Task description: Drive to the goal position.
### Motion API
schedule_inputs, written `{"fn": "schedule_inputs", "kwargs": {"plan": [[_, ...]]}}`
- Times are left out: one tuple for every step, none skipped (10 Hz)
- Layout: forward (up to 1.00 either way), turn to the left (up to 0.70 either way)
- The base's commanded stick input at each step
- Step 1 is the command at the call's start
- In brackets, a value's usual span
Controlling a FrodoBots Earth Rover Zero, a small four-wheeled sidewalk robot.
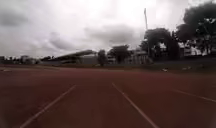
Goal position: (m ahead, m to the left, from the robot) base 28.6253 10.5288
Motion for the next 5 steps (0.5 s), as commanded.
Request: {"fn": "schedule_inputs", "kwargs": {"plan": [[0.70, 0.00], [0.70, 0.00], [0.70, 0.00], [0.70, 0.00], [0.70, 0.00]]}}
